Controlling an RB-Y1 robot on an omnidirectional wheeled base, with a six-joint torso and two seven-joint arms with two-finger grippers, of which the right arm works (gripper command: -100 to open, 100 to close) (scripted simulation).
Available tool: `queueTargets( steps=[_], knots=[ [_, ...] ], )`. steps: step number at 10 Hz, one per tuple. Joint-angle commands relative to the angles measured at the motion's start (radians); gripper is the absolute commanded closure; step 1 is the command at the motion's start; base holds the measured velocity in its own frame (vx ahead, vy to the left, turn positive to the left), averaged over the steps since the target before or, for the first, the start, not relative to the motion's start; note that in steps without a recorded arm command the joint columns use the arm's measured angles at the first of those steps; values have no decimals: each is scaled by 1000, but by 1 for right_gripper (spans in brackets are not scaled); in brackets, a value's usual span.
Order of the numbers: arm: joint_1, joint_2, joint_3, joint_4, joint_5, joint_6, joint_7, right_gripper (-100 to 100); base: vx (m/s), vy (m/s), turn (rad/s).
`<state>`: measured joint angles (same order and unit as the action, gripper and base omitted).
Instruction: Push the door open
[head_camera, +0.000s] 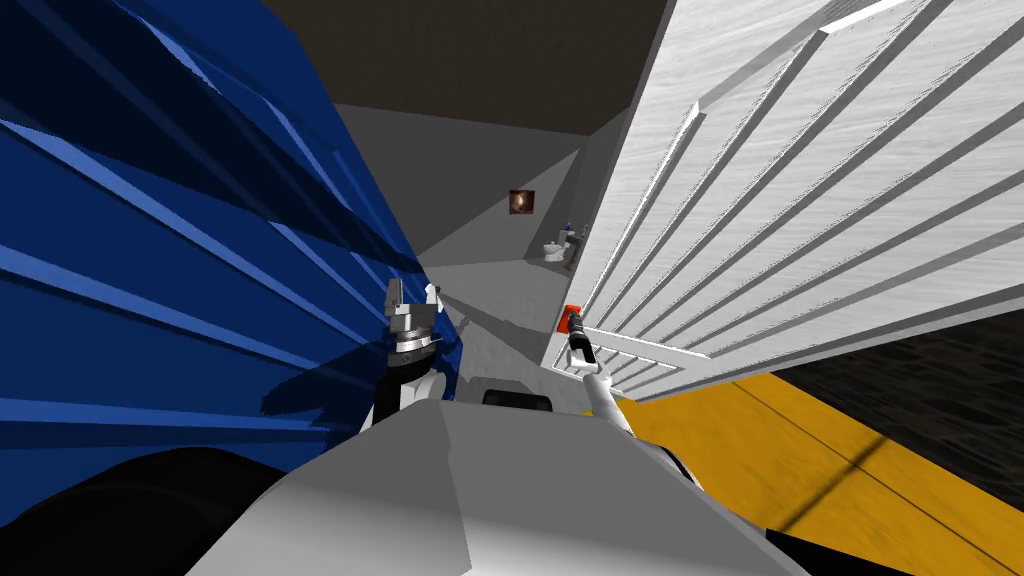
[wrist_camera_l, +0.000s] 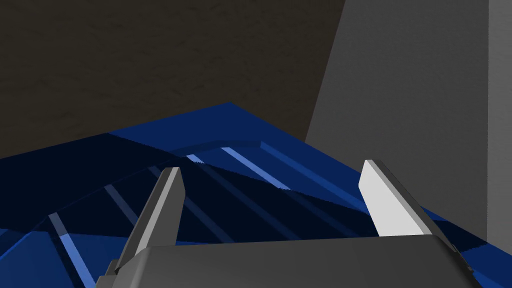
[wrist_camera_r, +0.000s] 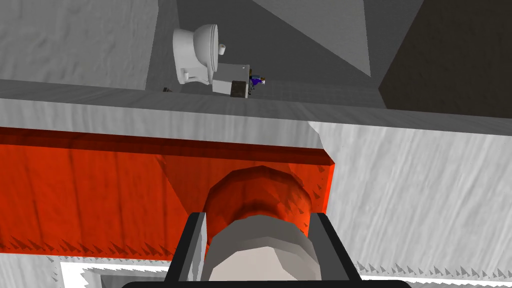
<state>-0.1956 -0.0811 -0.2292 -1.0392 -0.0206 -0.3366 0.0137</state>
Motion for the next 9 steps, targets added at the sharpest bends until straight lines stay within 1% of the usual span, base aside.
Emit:
queueTargets(
  steps=[1,7,9],
  knots=[
    [7,-16,-31,-11,-6,4,3,100,165,51,-35],
    [7,-18,-92,-9,-18,6,14,100,161,70,-57],
    [7,-17,-115,-9,-23,6,18,100,178,77,-95]
  ],
)
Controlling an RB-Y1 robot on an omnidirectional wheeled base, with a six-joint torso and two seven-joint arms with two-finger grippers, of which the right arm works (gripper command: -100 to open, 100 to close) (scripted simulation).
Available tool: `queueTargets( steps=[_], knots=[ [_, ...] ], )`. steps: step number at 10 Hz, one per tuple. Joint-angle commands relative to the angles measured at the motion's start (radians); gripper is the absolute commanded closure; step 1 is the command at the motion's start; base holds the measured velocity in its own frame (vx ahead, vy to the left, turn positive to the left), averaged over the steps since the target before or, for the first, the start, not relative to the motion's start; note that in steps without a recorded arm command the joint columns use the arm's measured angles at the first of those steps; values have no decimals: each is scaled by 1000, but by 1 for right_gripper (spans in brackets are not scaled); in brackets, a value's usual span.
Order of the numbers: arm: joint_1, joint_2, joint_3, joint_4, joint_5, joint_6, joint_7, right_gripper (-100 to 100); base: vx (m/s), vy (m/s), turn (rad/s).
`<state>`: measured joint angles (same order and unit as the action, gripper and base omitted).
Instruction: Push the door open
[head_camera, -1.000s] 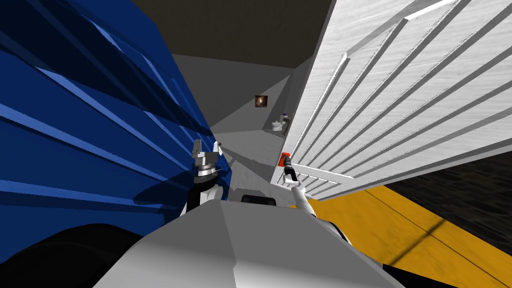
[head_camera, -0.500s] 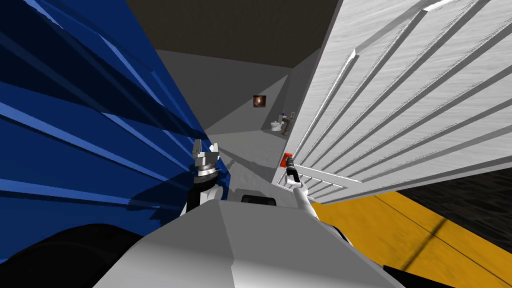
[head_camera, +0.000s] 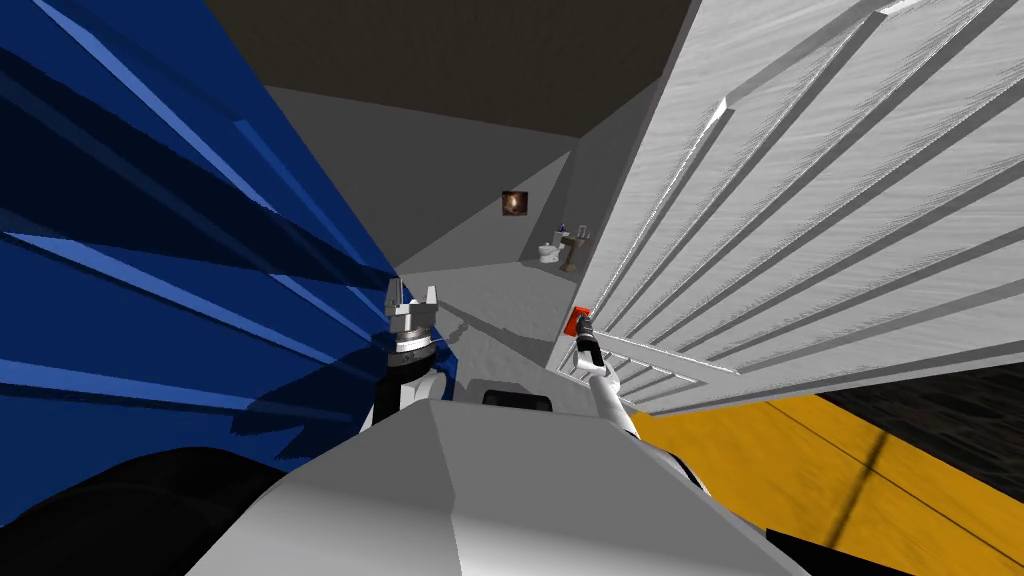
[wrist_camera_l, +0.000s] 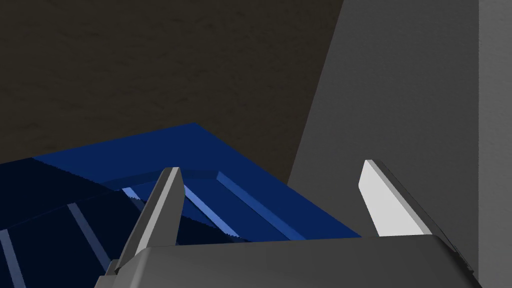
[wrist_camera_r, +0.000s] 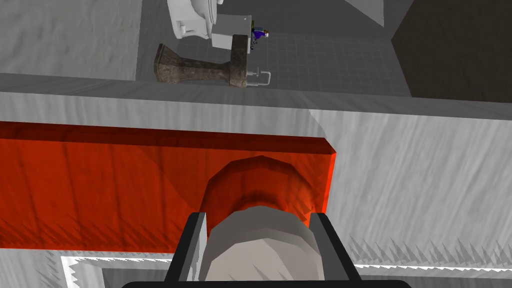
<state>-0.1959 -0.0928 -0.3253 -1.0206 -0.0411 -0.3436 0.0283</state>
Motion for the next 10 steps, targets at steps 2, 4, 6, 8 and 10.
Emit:
queueTargets(
  steps=[2,4,6,8,10],
  knots=[
    [8,-3,-40,-27,-7,14,8,100,169,84,-61],
    [8,0,-58,-26,-10,14,11,100,156,69,-65],
    [8,4,-76,-25,-14,15,15,100,178,67,-54],
    [8,9,-93,-25,-17,16,18,100,196,73,-77],
    [14,4,-105,-27,-19,17,21,100,98,15,-37]
  ],
)
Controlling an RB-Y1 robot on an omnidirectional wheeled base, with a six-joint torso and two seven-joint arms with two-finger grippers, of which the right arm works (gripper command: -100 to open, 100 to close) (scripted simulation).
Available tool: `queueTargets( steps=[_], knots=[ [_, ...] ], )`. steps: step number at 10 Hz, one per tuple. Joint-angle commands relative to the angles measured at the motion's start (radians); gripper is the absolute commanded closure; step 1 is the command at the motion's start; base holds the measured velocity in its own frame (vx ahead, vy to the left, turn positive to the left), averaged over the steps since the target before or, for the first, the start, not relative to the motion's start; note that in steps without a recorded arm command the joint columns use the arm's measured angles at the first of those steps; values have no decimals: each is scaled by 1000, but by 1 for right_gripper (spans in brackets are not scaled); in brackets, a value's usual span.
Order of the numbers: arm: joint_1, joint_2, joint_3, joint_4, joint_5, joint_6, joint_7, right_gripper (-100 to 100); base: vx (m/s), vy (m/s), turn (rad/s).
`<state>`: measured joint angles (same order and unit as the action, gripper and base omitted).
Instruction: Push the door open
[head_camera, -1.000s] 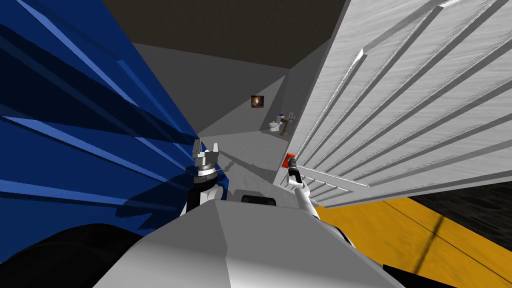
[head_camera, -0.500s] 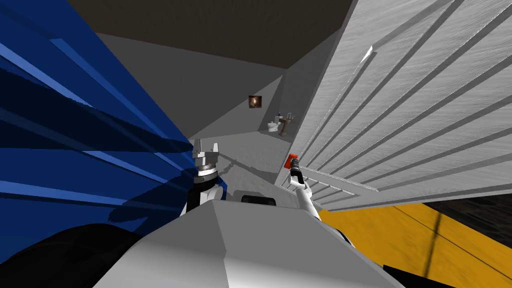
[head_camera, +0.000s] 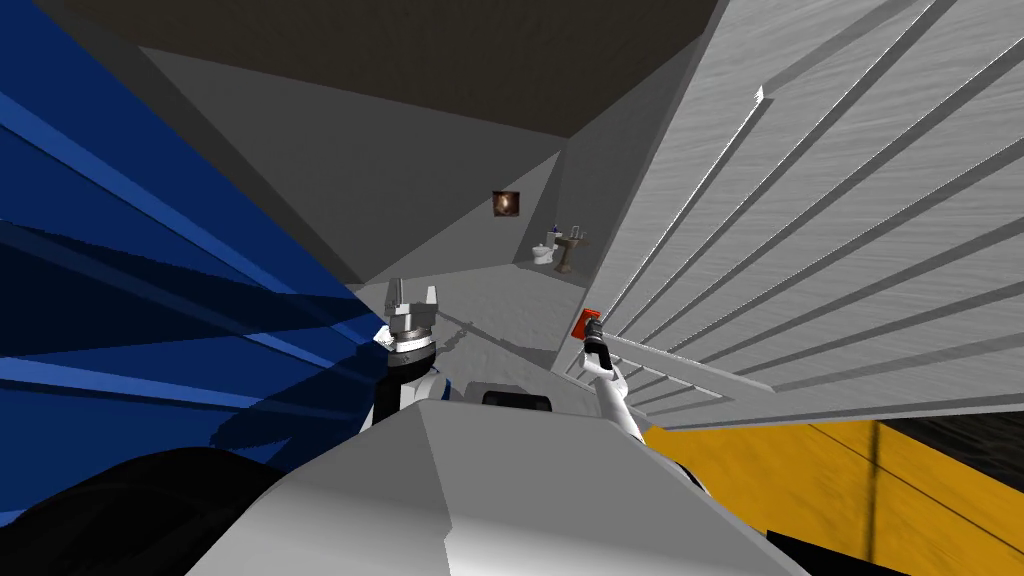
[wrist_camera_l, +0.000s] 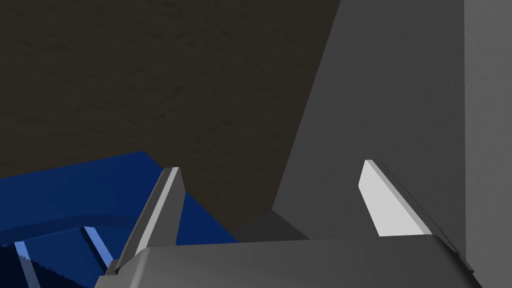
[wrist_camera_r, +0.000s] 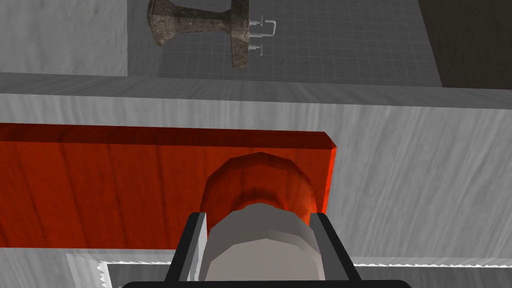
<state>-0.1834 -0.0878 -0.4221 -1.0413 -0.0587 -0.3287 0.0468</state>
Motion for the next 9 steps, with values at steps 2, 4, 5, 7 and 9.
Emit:
queueTargets(
  steps=[2,4,5,7,9],
  knots=[
    [4,-4,-28,-8,-4,3,7,100,190,33,-49],
    [7,-7,-52,-11,-9,3,12,100,198,24,-47],
    [8,-8,-64,-13,-11,3,15,100,207,50,-54],
    [11,-9,-90,-16,-15,4,20,100,206,34,-64],
    [14,-9,-112,-19,-19,4,25,100,191,27,-45]
  ],
)
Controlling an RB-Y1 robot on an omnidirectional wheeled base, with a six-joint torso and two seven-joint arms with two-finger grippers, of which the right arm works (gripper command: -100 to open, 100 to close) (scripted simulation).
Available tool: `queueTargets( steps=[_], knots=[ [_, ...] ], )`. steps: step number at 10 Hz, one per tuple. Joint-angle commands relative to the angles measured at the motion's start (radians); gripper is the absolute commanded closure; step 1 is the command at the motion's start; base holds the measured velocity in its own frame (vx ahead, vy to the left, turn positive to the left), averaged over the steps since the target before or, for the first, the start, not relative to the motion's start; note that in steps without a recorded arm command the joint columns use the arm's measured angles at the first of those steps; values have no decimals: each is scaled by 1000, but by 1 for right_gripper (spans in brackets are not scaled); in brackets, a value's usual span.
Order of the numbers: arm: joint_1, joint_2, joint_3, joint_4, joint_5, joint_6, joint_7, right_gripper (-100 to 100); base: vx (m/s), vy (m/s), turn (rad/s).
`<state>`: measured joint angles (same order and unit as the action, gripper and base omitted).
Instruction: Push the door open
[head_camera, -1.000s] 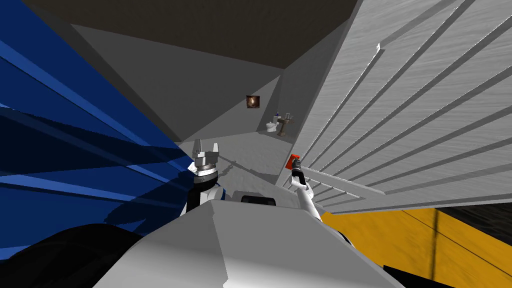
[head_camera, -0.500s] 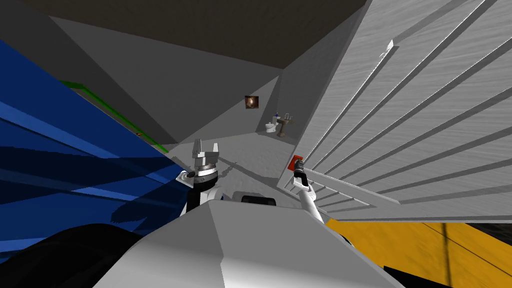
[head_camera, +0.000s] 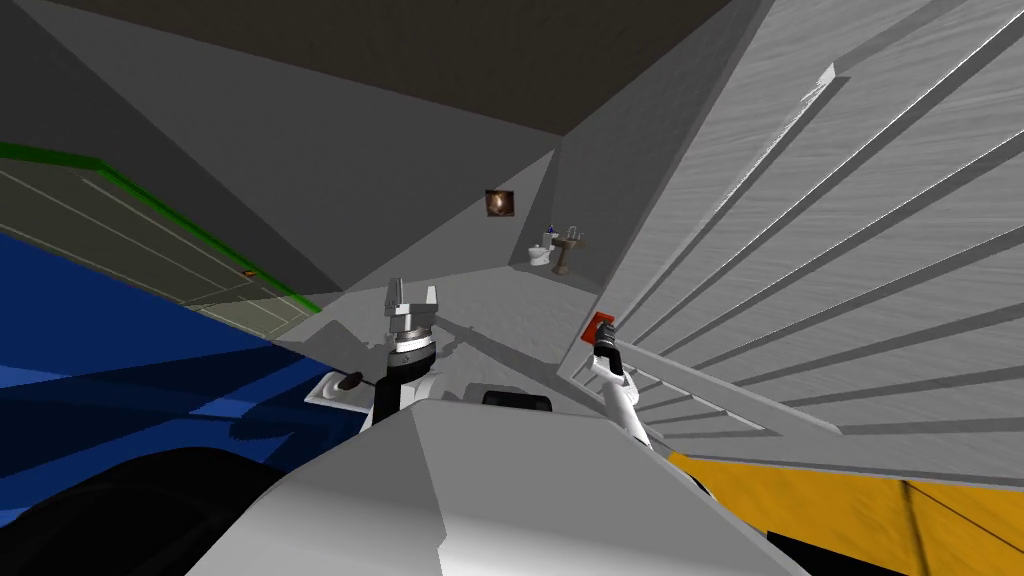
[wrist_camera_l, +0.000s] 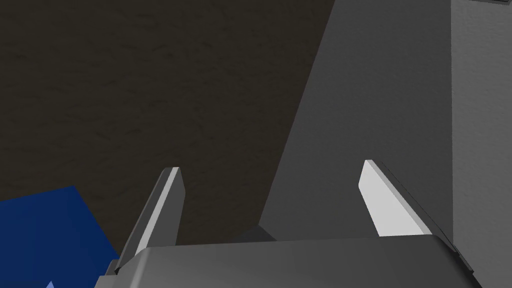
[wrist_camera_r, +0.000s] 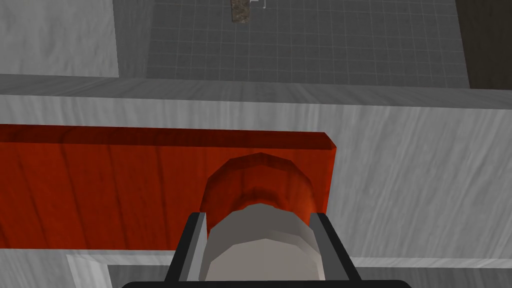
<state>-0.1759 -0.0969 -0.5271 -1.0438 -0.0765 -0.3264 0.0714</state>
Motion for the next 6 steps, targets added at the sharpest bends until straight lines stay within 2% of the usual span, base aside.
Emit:
queueTargets(
  steps=[1,2,3,4,5,6],
  knots=[
    [8,1,-17,-17,-3,2,3,100,179,30,-48],
    [9,1,-28,-19,-5,2,5,100,205,50,-64],
    [6,-2,-20,-4,-4,-2,3,100,98,20,-39],
    [9,-5,-45,-9,-8,-3,8,100,137,-18,-34],
    [10,-5,-50,-10,-8,-2,9,100,195,10,-32],
    [13,-5,-68,-15,-11,-1,14,100,230,24,-50]
  ],
)
